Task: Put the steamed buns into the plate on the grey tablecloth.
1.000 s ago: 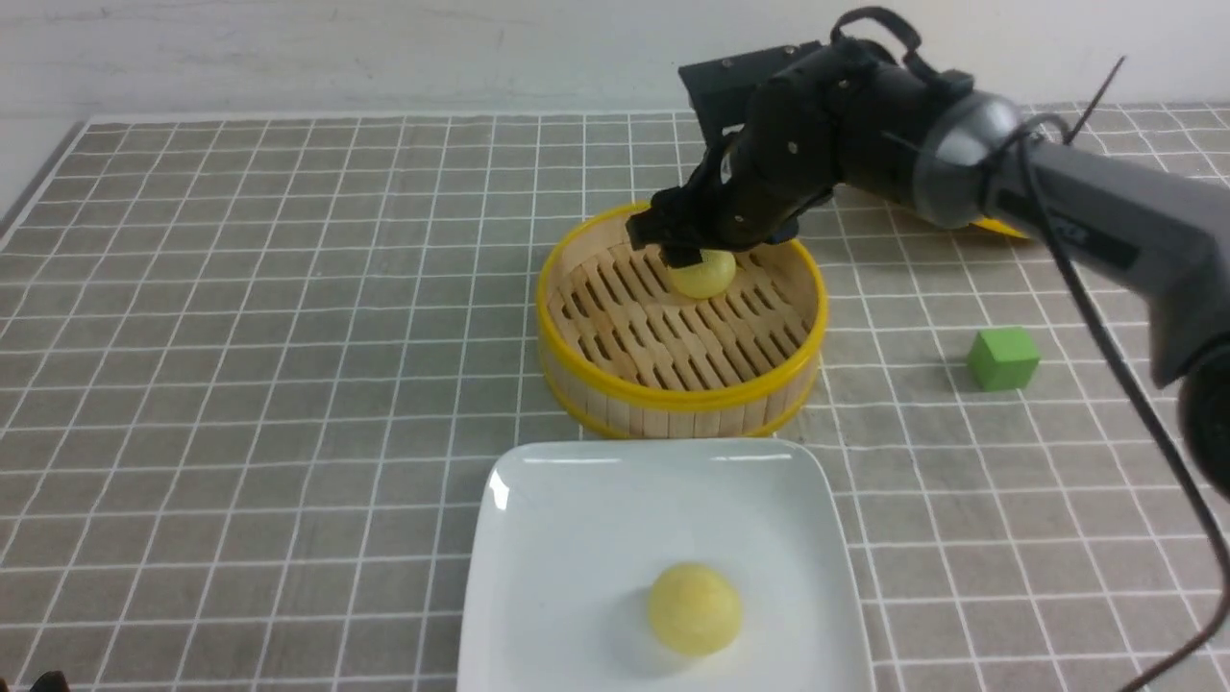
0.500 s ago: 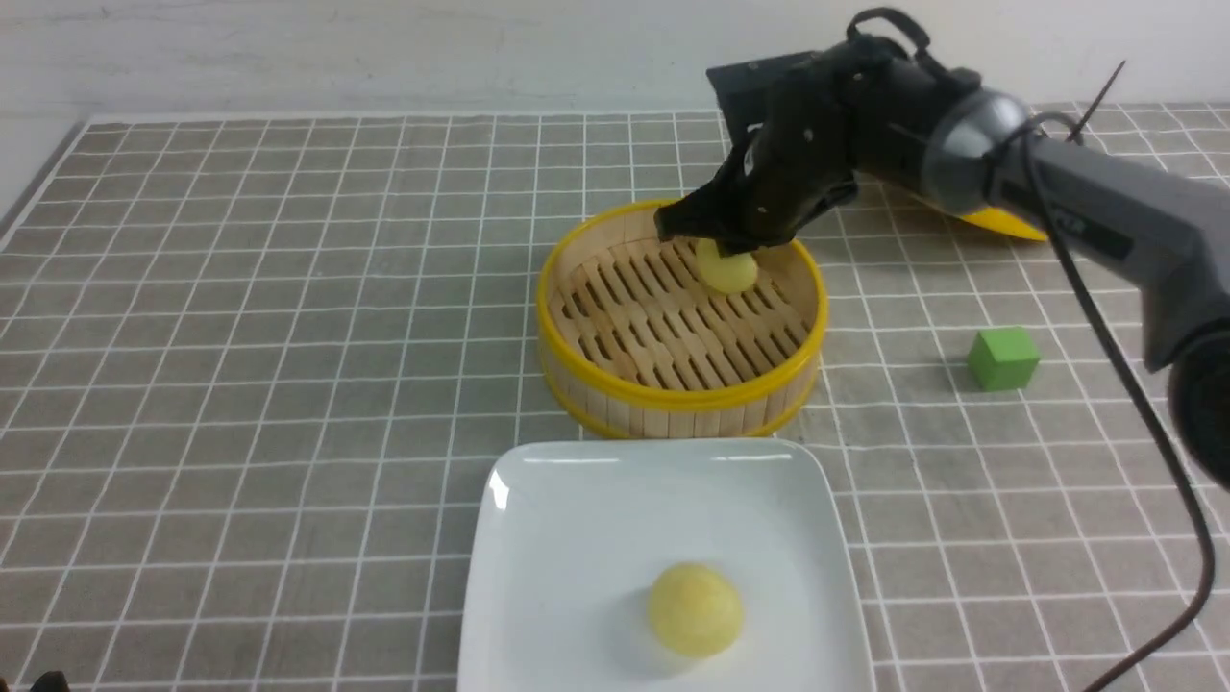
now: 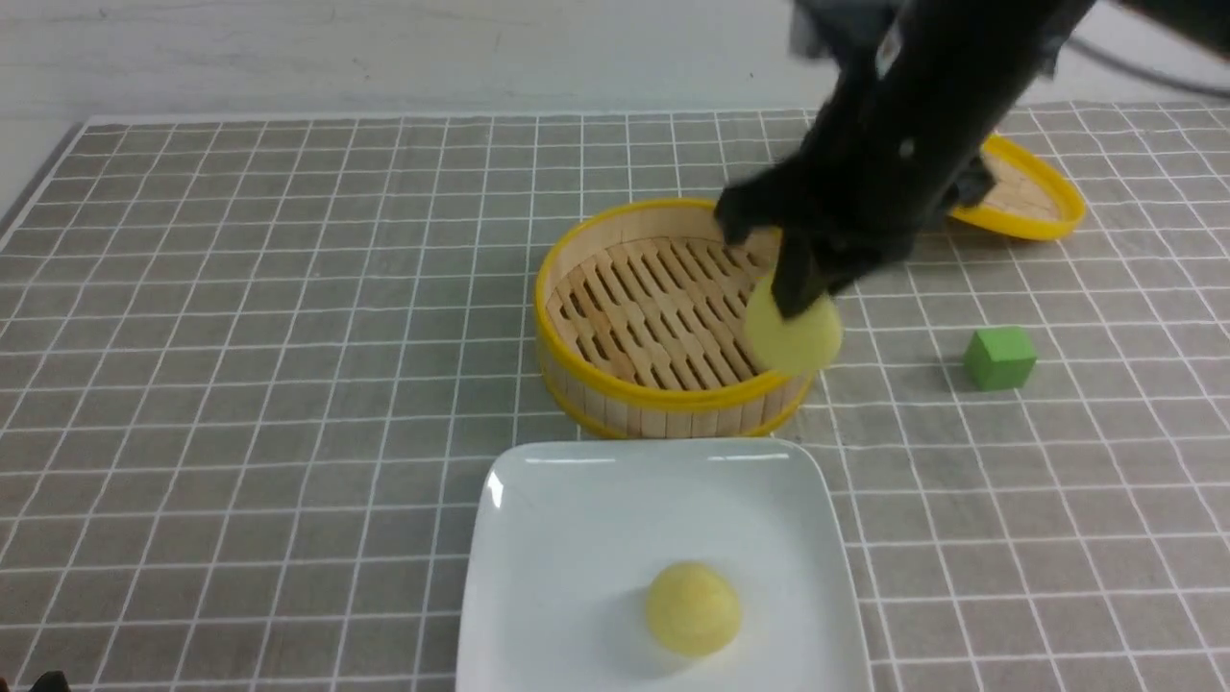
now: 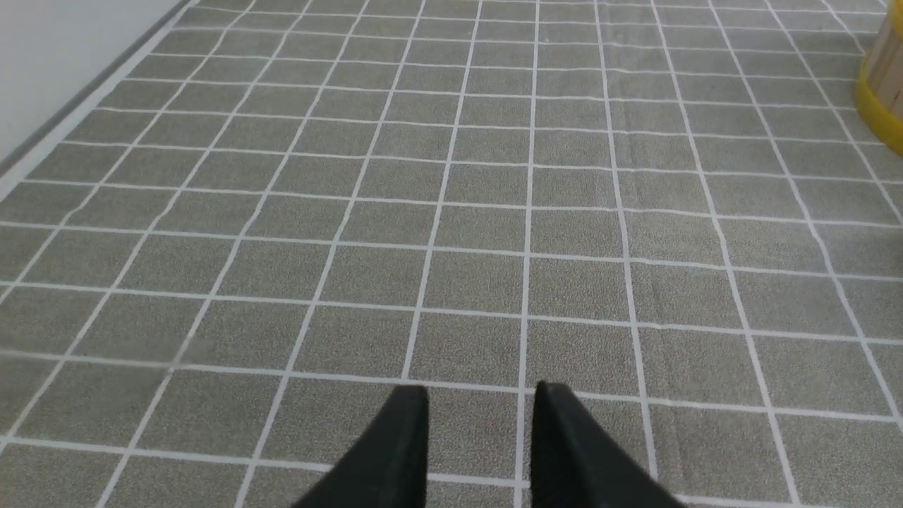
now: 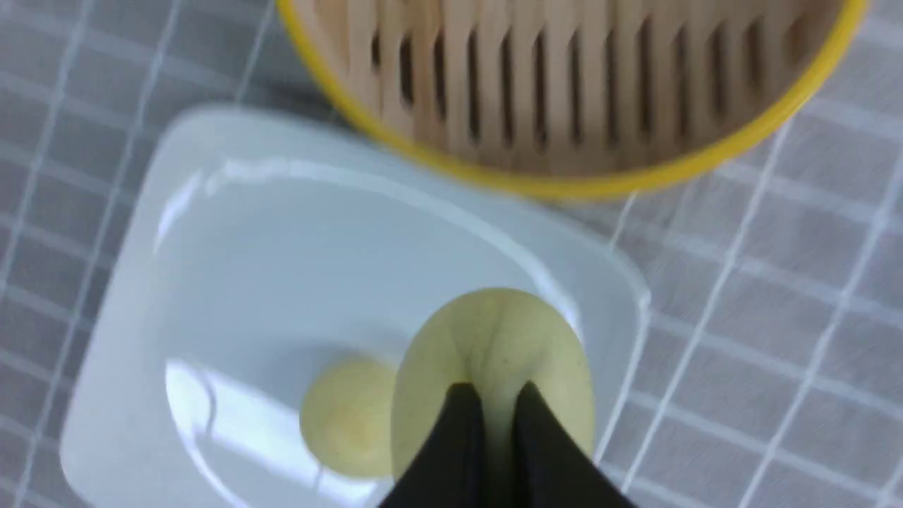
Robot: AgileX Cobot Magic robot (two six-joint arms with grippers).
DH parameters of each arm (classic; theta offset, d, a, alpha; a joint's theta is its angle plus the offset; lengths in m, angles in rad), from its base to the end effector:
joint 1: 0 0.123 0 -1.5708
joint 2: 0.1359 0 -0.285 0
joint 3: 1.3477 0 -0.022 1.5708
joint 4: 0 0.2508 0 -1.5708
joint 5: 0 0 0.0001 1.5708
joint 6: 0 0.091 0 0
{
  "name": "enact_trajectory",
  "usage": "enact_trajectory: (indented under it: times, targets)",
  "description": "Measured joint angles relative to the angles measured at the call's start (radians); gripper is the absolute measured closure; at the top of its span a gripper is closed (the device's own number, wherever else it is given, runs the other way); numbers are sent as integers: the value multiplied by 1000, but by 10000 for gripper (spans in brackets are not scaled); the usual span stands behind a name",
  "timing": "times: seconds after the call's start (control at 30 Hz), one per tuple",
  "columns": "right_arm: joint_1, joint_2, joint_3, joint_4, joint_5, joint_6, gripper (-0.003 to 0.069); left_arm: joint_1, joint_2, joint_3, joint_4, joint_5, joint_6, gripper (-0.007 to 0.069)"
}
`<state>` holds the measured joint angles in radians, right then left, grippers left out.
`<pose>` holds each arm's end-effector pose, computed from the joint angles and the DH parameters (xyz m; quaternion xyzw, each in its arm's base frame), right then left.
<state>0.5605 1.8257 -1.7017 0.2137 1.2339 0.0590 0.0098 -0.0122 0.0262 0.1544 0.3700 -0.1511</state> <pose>0.3180 0.2211 0.3143 -0.2248 0.9573 0.1451 0.1096 0.0526 0.0056 0.1721 -0.0233 0.8022 0.0232 0.5961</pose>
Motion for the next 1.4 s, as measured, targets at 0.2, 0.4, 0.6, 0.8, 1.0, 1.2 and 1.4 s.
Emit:
enact_trajectory:
  times: [0.2, 0.4, 0.6, 0.8, 1.0, 1.2, 1.4]
  targets:
    - [124, 68, 249, 42, -259, -44, 623, 0, 0, 0, 0, 0, 0, 384]
    - [162, 149, 268, -26, -458, -48, 522, 0, 0, 0, 0, 0, 0, 384]
    - [162, 158, 247, -20, -407, -31, 268, 0, 0, 0, 0, 0, 0, 384]
    - [162, 103, 163, -21, -225, -25, 120, 0, 0, 0, 0, 0, 0, 384]
    - [162, 16, 103, -60, -94, -25, 141, 0, 0, 0, 0, 0, 0, 384]
    - [163, -104, 104, -126, -9, -25, 337, 0, 0, 0, 0, 0, 0, 384]
    - [163, -245, 137, -149, -1, -25, 610, 0, 0, 0, 0, 0, 0, 384]
